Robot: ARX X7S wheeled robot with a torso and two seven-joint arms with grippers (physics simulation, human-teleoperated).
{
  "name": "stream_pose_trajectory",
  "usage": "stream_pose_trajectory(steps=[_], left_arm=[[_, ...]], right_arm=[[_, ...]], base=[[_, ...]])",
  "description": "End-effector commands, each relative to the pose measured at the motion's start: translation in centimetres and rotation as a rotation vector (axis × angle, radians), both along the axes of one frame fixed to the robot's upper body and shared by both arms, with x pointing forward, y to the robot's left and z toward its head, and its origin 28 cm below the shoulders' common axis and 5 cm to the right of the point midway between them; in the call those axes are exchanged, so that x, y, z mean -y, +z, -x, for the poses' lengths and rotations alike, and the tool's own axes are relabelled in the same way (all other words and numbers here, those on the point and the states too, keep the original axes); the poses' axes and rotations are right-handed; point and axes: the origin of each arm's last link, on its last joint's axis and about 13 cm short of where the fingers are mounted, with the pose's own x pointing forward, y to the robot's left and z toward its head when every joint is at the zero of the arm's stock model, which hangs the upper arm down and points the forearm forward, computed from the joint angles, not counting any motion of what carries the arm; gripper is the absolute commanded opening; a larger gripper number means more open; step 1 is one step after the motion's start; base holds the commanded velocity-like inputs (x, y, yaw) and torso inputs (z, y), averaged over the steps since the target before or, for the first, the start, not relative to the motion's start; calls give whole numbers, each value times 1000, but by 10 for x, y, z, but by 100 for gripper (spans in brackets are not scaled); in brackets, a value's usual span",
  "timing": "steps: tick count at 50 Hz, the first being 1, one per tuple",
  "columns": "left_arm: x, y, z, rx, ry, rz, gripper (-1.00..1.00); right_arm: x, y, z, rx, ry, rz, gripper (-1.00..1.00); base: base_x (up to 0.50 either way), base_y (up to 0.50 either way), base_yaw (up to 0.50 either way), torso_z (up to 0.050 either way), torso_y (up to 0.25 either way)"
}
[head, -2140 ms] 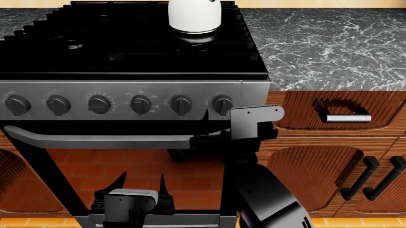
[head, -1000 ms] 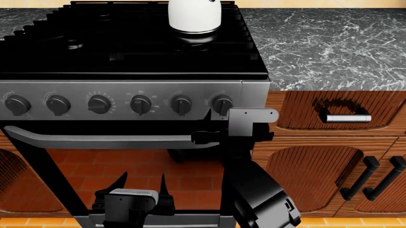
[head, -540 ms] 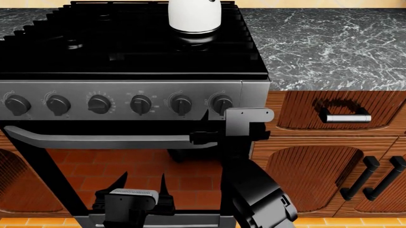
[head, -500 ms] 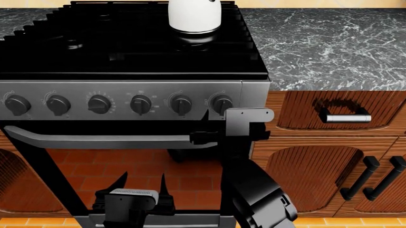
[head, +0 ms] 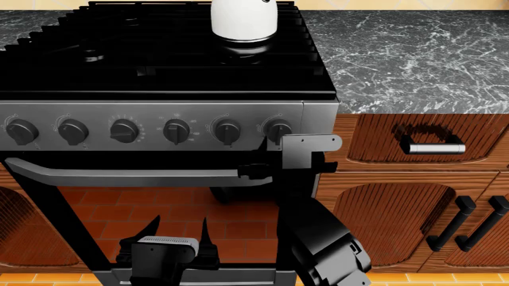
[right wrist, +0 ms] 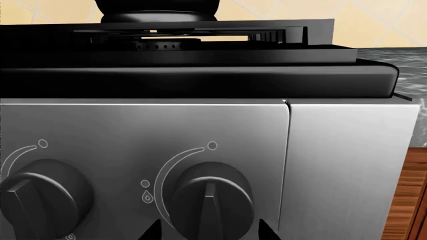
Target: Turn on the front right burner of the stove.
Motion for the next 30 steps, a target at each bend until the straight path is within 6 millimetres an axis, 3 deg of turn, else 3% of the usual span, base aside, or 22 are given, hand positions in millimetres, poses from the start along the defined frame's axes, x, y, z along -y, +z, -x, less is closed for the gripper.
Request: stream_pose_trajectory(steps=[1,26,30], left_arm=[[0,0,0,-1,0,0,100],[0,0,0,2,-1,-3,100],[0,0,1,2,-1,-4,100]], right_arm=[[0,0,-1,1,4,8,-100],[3,-2,-2,5,-3,20,-100],[3,-3,-2,15,19,100,-100]], base=[[0,0,0,0,0],[0,0,0,0,0],[0,0,0,0,0]])
